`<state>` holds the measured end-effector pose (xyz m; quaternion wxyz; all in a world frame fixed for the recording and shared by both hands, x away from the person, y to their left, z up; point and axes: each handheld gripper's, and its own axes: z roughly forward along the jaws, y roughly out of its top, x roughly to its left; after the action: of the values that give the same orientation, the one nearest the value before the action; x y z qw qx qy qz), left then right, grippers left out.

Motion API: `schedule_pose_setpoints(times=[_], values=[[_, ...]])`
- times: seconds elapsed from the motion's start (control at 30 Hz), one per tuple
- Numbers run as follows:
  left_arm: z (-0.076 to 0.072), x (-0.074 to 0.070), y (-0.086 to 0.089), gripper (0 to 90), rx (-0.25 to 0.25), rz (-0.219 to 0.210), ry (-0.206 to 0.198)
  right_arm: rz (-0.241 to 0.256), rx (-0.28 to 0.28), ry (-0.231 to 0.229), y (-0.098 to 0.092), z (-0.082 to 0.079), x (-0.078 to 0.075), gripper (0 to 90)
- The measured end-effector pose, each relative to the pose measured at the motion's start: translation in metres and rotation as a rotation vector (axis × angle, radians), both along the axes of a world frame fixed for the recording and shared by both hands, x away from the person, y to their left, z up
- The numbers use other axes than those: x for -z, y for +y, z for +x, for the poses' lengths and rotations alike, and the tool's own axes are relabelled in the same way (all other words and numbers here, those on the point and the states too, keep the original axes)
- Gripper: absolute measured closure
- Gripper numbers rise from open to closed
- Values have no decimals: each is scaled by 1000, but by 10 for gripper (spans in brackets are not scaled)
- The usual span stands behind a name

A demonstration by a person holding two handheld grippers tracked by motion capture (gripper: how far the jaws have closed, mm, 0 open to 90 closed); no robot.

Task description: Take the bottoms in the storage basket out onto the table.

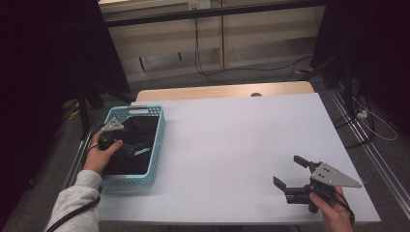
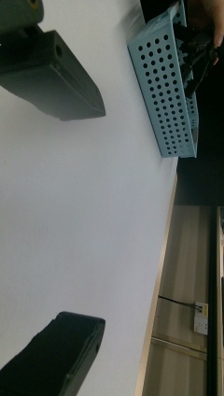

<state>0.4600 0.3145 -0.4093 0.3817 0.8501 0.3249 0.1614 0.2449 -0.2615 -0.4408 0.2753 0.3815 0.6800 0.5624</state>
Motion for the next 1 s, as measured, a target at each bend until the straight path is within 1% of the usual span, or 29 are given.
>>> schedule_pose_setpoints(times=[0.03,0.1,0.17,0.23,0.27,0.3,0.33,0.43,0.5,0.57,0.67,0.73,0.77,0.8,0.83,0.9,0.93,1.0], values=[[0,1,1,71,15,0,0,3,0,2,0,0,0,0],[0,3,2,73,29,-4,13,2,-1,3,0,0,0,0],[-1,6,3,81,32,8,24,1,-1,2,1,0,0,0],[-2,8,4,86,48,21,38,1,-5,2,1,0,0,0],[-2,9,5,86,56,21,35,2,-5,2,1,0,0,0],[-3,11,5,86,74,13,54,5,-7,3,1,0,0,0],[-3,11,5,86,74,13,54,5,-7,3,1,0,0,0],[-4,14,5,86,92,44,67,0,-8,3,1,0,0,0],[-4,15,6,87,100,58,64,2,-8,3,1,0,0,0],[-4,18,7,87,97,56,74,-3,-9,2,1,0,0,0],[-5,25,10,105,95,82,105,2,-8,4,1,0,0,0],[-5,27,10,106,93,109,126,1,-8,4,1,0,0,0],[-4,28,10,106,91,107,134,1,-8,4,1,0,0,0],[-4,29,10,106,89,115,139,1,-8,5,1,0,0,1],[-3,30,10,106,86,111,141,-1,-10,4,1,0,1,0],[-3,31,8,106,88,131,159,-11,-18,5,1,0,1,0],[-2,32,8,106,93,132,162,-11,-18,5,1,0,1,0],[-1,33,7,106,82,126,172,-11,-20,4,1,0,1,0]])
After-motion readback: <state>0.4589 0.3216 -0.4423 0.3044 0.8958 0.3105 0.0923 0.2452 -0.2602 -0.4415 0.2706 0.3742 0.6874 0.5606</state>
